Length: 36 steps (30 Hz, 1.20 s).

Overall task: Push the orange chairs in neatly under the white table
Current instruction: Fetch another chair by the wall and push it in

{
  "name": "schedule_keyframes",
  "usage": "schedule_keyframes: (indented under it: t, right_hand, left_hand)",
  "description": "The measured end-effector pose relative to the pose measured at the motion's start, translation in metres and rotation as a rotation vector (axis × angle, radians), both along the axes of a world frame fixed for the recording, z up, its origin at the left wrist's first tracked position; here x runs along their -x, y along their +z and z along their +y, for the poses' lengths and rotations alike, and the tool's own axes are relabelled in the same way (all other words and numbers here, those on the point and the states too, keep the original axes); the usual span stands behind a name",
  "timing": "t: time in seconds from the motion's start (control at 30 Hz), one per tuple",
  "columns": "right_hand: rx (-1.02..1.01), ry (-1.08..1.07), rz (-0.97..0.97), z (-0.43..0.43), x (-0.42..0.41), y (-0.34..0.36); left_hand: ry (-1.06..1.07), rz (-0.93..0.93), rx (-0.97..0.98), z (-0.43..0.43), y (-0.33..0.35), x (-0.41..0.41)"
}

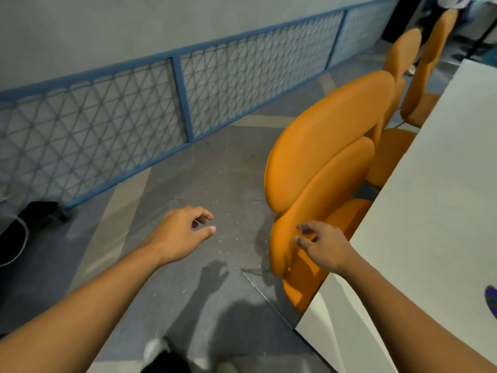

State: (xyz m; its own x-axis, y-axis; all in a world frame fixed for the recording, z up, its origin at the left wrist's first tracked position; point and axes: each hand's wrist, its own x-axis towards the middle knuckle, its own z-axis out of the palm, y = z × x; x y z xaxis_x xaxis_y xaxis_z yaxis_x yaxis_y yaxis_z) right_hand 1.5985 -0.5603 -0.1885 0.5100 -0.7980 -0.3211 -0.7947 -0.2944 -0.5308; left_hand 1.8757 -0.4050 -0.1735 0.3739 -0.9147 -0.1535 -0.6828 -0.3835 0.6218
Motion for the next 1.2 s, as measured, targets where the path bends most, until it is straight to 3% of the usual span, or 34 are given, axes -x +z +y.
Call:
schedule_keyframes:
  t: [0.6, 0.8, 1.2]
  right_hand:
    - [0.151, -0.749, -0.265, -0.092, -0.1, 0.084]
    - [0.193, -0.904, -0.304, -0.12, -0.125, 0.105]
    - [0.138, -0.927, -0.133, -0.188, -0.148, 0.099]
  left_hand:
    - [-0.519, 0.049, 0.07, -0.218, 0.012, -0.172]
    - [-0.692, 0.087, 0.142, -0.286, 0.022, -0.163]
    - [-0.992, 0.061, 0.275, -0.441, 0.062, -0.099]
